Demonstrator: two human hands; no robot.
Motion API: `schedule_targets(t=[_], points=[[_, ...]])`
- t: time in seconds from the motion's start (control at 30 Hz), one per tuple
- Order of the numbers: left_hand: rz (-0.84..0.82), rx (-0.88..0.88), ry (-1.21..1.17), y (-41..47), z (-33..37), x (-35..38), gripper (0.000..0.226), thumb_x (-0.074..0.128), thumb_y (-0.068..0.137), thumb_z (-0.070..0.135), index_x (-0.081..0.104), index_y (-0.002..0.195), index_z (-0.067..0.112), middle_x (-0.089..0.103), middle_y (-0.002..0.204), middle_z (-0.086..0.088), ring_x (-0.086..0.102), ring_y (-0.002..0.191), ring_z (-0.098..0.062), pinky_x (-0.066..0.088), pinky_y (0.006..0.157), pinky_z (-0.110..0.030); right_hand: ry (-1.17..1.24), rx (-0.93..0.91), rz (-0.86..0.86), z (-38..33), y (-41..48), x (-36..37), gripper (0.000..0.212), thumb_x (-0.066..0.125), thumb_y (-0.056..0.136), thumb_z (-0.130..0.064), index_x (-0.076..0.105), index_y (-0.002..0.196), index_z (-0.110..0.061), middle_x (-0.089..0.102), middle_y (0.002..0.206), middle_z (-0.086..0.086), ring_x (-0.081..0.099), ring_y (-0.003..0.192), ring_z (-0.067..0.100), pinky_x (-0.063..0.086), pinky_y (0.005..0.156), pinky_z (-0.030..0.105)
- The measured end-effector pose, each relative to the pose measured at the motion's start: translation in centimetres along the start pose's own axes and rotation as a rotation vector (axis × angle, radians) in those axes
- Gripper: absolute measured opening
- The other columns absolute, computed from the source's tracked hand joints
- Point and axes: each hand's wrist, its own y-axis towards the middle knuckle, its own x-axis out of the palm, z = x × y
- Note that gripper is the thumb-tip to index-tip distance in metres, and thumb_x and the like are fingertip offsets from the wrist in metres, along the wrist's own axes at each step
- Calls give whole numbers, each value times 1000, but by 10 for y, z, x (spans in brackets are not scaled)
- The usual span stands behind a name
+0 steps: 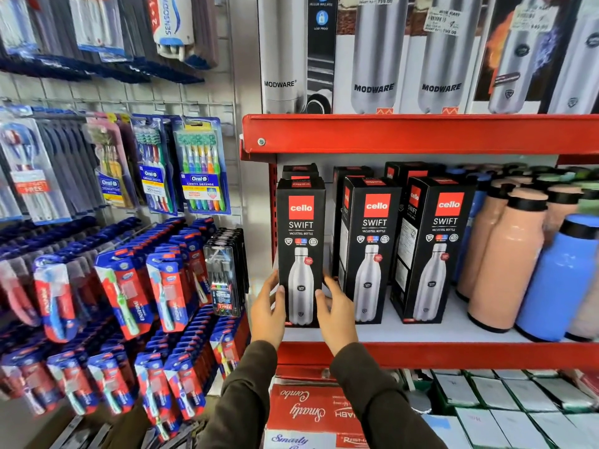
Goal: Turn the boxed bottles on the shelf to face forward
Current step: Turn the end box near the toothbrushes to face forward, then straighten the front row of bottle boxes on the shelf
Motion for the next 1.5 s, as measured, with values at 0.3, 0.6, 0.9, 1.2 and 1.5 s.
schedule_targets(t=[0.3,0.6,0.9,1.2,1.5], points=[[35,-112,-56,-9,2,-7,32,55,96,25,59,128,27,63,117,9,58,97,18,45,86,-6,114,58,7,7,-4,-4,40,54,99,-17,52,139,-12,51,125,-13,51,89,-33,36,77,-10],[8,-123,-77,-38,14,-19,32,60,93,31,64,95,62,66,93,44,62,97,19,53,94,-33,145,10,-25,7,-26,-16,39,55,98,-19,54,137,-18,56,126,-16,55,92,-29,42,87,-2],[33,-102,-56,-51,21,-20,26,58,93,38,63,96,64,64,95,46,61,99,19,53,99,-40,177,-9,-8,5,-40,-22,35,58,97,-24,59,132,-26,60,119,-22,59,97,-23,46,89,3],[240,12,-34,-57,15,-5,26,54,95,37,58,119,46,64,122,13,60,112,0,53,90,-20,136,-26,68,6,-41,-32,28,58,97,-31,61,124,-32,65,118,-12,61,97,-13,48,80,3],[373,427,103,-66,57,47,34,44,98,19,50,129,30,51,125,7,51,114,-20,42,99,-32,176,-116,335,16,-18,-89,35,54,99,-19,52,132,-29,50,133,-7,51,126,9,47,103,33]])
